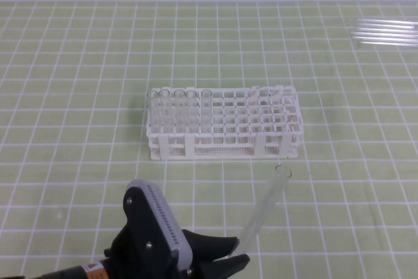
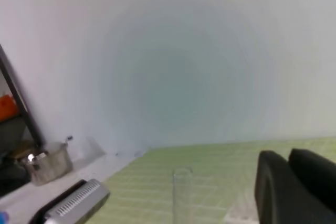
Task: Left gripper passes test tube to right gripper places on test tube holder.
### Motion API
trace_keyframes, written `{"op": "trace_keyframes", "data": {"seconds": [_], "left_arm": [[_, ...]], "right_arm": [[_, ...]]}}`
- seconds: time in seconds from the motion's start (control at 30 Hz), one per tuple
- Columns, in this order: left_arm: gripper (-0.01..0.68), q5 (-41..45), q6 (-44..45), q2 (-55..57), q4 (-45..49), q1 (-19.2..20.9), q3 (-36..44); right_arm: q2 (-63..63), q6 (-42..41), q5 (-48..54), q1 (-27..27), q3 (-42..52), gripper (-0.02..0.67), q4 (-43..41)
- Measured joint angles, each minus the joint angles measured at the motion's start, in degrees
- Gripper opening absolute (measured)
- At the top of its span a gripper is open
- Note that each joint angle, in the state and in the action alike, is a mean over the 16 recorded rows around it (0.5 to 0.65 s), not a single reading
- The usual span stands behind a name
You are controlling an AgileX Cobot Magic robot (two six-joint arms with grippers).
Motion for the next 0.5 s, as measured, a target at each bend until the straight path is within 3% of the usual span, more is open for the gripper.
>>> {"op": "trace_keyframes", "data": {"seconds": [0.23,0.5], "left_arm": [[0.016,-0.4,0.0,0.0,0.0,0.0,0.0],[0.010,-1.2,0.1,0.0,-0.3,0.0,-0.1]], "right_arm": [[12.4,-6.3,5.5,0.0,-7.3,0.086,-0.5],[27.8,-19.3,15.2,0.0,-10.5,0.243,1.8]]}}
